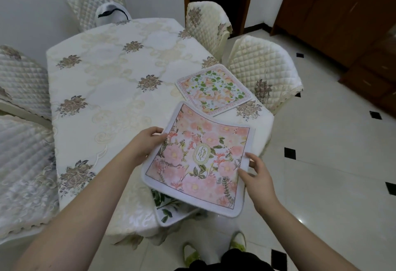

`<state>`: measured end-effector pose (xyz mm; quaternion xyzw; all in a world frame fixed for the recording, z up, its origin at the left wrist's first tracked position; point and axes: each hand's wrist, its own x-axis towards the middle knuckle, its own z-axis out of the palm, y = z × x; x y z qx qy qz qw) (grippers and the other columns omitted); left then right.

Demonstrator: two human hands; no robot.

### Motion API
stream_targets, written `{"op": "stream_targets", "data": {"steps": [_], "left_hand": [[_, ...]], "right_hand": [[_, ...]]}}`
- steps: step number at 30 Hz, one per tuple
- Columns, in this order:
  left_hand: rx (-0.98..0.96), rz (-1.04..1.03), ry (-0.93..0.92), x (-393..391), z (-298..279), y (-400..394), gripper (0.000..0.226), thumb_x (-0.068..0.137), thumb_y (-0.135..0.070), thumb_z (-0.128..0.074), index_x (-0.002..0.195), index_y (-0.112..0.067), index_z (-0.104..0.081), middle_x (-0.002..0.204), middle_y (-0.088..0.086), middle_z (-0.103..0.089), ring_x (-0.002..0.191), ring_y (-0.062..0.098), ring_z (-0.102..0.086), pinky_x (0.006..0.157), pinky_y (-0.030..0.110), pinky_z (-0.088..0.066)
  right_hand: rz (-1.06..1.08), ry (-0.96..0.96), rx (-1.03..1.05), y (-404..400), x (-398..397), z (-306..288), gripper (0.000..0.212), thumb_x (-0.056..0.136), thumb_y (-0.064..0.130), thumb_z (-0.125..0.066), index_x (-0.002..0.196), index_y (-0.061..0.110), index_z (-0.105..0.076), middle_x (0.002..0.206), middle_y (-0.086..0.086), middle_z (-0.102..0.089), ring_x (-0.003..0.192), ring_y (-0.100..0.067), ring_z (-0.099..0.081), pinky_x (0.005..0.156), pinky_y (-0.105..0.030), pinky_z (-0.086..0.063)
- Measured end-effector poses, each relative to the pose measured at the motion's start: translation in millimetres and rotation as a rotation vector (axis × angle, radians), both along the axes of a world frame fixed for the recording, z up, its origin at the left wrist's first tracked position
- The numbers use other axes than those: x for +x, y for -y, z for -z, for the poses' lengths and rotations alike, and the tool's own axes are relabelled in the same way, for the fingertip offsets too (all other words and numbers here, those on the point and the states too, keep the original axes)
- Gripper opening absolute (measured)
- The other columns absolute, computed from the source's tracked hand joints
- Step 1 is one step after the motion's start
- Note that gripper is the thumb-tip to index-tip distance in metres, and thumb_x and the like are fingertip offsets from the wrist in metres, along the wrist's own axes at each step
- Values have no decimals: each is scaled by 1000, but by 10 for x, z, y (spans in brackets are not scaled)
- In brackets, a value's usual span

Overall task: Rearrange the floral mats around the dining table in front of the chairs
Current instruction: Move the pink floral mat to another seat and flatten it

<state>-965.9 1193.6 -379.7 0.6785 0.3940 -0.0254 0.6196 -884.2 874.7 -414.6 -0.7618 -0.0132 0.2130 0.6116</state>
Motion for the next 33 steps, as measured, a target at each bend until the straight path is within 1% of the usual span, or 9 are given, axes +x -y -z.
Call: {"op": "stream_targets", "data": {"steps": [2,5,10,15,20,23,26,30,33], "left_hand": [[-83,-5,33,-17,-29,50,21,96,-24,-62,112,-10,-62,97,18,-74,75,30,-72,64,39,-60],[-103,-32,98,21,-24,173,16,97,-20,-61,108,-9,-63,96,20,-74,76,31,-71,72,46,-60],[-132,-44,246,144,-107,468,17,96,-20,-62,111,-12,-63,93,14,-76,79,32,-74,62,42,-60],[-137,-33,324,273,-266,848,21,95,-22,-63,115,-15,-62,97,14,-75,85,36,-73,63,44,-60],[-64,-4,335,440,-444,1353,20,96,-23,-62,114,-17,-62,94,10,-76,84,35,-73,72,51,-60],[-75,25,342,586,-542,1705,17,96,-20,-61,113,-15,-62,91,10,-76,80,35,-73,66,48,-61],[-119,18,345,761,-595,2066,15,96,-14,-60,111,-12,-63,91,15,-76,75,35,-73,60,41,-59],[-111,64,344,985,-576,2521,14,96,-13,-59,108,-9,-65,77,10,-75,58,22,-69,48,30,-54],[-87,88,320,1150,-512,2819,15,95,-13,-60,108,-9,-65,84,13,-75,63,25,-71,52,34,-55]], "right_hand": [[36,-27,67,75,115,-91,47,92,7,-63,125,37,-52,117,4,-62,97,-18,-68,76,-37,-59],[102,-81,124,252,329,-236,53,91,2,-62,133,33,-51,115,-3,-67,104,-22,-68,83,-43,-59],[114,-94,191,606,537,-504,41,91,5,-62,127,25,-61,102,0,-76,89,-25,-75,68,-38,-61],[131,-110,207,947,647,-597,33,92,10,-63,124,19,-63,95,-9,-77,86,-33,-74,74,-50,-61],[191,-68,229,1430,707,-687,25,92,16,-66,117,19,-65,91,-6,-77,81,-29,-75,65,-40,-61],[256,-53,254,1819,757,-733,20,91,13,-67,110,19,-68,87,-6,-77,75,-28,-75,56,-35,-59],[294,-59,276,2228,807,-774,17,90,14,-67,106,20,-70,91,-9,-77,77,-30,-75,57,-36,-59],[325,-85,285,2769,902,-825,23,91,11,-66,114,13,-66,96,-12,-77,80,-30,-75,59,-35,-59],[331,-76,272,3124,975,-885,26,93,9,-63,119,9,-64,98,-15,-76,78,-29,-74,61,-35,-60]]}}
